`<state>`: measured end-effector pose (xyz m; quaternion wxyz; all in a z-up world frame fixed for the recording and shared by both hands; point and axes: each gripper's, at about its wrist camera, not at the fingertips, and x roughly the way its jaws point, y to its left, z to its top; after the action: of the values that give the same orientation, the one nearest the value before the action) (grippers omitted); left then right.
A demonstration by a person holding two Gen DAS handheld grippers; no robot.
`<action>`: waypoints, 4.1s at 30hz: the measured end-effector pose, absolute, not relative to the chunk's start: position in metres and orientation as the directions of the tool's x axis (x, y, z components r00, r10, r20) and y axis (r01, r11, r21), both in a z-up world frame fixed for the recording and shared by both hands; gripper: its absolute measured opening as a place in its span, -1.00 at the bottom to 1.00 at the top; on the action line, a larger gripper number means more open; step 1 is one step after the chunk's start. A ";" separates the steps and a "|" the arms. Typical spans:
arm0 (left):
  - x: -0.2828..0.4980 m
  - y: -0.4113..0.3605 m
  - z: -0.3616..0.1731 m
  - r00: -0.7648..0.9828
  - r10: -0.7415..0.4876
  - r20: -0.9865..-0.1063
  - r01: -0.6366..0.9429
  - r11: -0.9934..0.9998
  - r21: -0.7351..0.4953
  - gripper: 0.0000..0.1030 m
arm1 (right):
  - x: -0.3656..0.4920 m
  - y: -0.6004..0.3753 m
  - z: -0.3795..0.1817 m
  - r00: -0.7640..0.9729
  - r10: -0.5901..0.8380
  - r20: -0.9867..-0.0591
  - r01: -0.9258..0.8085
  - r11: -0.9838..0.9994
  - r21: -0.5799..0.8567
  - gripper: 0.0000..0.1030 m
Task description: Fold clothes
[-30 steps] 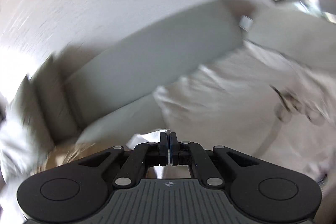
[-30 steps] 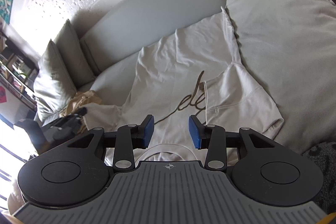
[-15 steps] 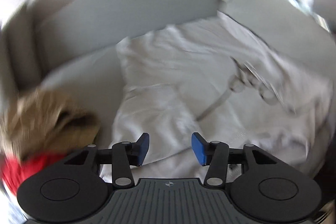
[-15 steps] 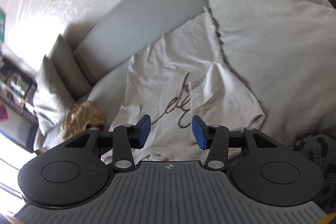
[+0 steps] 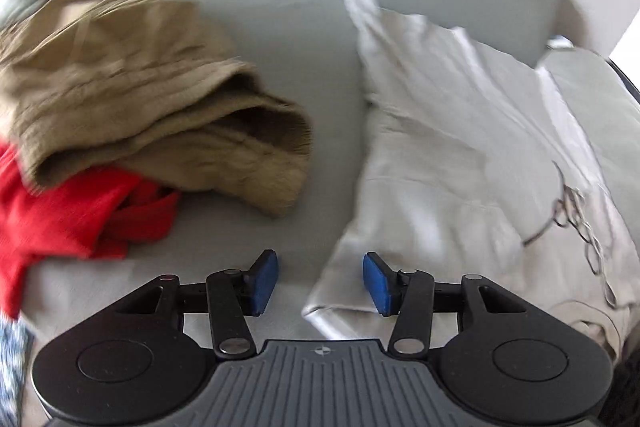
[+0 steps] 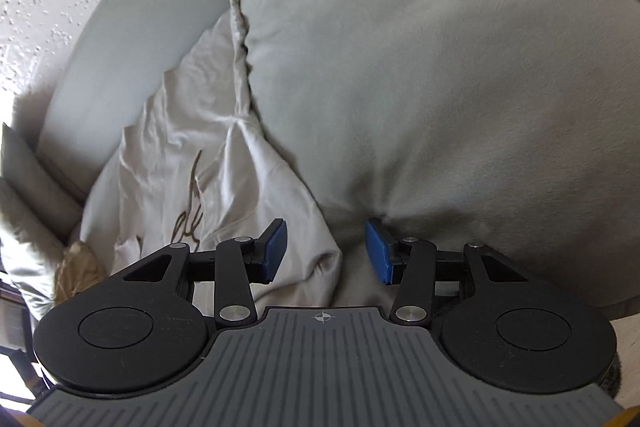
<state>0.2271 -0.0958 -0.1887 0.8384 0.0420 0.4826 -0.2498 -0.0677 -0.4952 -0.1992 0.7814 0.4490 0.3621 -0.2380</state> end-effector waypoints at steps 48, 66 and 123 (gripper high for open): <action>0.386 -0.216 -0.101 0.548 -0.342 -0.764 0.458 0.886 -0.069 0.23 | 0.158 -0.550 -0.069 0.626 -0.181 -0.759 0.606 0.725 0.327 0.19; 0.541 -0.320 -0.223 0.514 -0.390 -0.764 0.540 0.839 -0.066 0.12 | 0.347 -0.693 -0.199 0.532 -0.139 -0.835 0.585 0.773 0.244 -0.31; 0.154 -0.059 -0.115 0.593 -0.276 -0.756 0.331 0.940 -0.084 -0.40 | -0.091 -0.484 -0.099 0.553 -0.221 -0.803 0.725 0.602 0.333 -0.46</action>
<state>0.1539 -0.0590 -0.1152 0.8920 0.0324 0.4176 -0.1701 -0.0908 -0.4837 -0.0993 0.8138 0.3380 0.3728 -0.2908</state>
